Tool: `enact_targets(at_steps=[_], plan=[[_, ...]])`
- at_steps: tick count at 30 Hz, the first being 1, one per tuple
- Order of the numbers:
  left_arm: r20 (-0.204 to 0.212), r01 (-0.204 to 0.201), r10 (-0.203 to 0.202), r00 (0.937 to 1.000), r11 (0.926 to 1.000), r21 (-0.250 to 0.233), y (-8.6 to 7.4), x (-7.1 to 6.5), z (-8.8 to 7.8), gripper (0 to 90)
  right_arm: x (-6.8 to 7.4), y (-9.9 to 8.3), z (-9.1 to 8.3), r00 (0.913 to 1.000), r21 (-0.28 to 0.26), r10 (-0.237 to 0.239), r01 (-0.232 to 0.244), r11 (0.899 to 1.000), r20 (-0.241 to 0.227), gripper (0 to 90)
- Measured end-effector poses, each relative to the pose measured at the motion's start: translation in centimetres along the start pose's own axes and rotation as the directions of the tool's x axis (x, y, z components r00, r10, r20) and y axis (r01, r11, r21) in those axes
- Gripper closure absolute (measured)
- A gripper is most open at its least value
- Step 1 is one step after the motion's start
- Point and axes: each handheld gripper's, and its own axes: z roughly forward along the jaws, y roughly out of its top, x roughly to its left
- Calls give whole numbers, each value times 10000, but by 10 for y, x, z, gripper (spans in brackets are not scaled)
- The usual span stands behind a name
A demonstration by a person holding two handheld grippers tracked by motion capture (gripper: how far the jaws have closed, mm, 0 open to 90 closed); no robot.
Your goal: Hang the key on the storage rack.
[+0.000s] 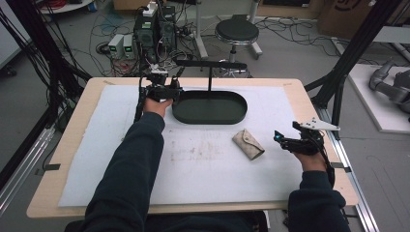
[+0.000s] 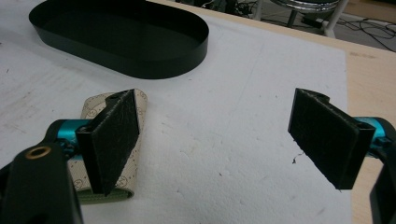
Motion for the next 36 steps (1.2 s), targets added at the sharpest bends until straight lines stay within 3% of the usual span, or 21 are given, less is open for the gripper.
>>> enact_targets(at_steps=[5, 10, 12, 15, 16, 19, 21, 23, 27, 31, 34, 36], plan=[[32, -235, 235, 9997, 9997, -43, -2, -1, 0, 481, 0, 0, -1, 10000, 8, -14, 14, 10000, -4, 168], [2, 0, 0, 10000, 9993, -373, -7, 4, -7, 413, 0, 0, -1, 10000, 5, -16, 16, 10000, 9, 168], [268, 284, -271, 9993, 9983, -506, -9, 6, -11, 380, 1, 0, 0, 10000, 25, -47, 47, 10000, -14, 168], [463, 391, -358, 9983, 9965, -734, -11, 4, -18, 306, 2, 0, 1, 10000, 52, -71, 71, 10000, -21, 168], [784, 508, -430, 9960, 9937, -999, -12, 2, -23, 292, 3, 0, 1, 9999, 68, -116, 116, 9999, -40, 167], [1338, 383, -192, 9908, 9891, -1418, -15, -4, -36, 269, 3, 0, 1, 9999, 62, -110, 110, 9999, -43, 168], [1796, 244, 70, 9837, 9848, -1721, -21, -10, -50, 237, 4, 0, 1, 9999, 67, -124, 124, 9999, -30, 167], [1999, 29, 356, 9792, 9820, -1891, -29, -13, -63, 233, 4, -1, 2, 9999, 37, -133, 134, 9999, -67, 167], [1737, -476, 922, 9805, 9683, -2450, -52, -14, -91, 227, 9, -1, 5, 9996, 115, -193, 195, 9997, -201, 167], [883, -1014, 1286, 9878, 9595, -2630, -78, -12, -113, 213, 14, 2, 11, 9990, 132, -333, 337, 9993, -298, 167], [750, -1005, 1278, 9890, 9503, -2947, -95, -5, -124, 187, 19, 3, 15, 9985, 177, -429, 435, 9989, -340, 167], [591, -1020, 1230, 9906, 9552, -2778, -97, 0, -129, 176, 21, 3, 17, 9982, 193, -493, 500, 9986, -344, 167]])
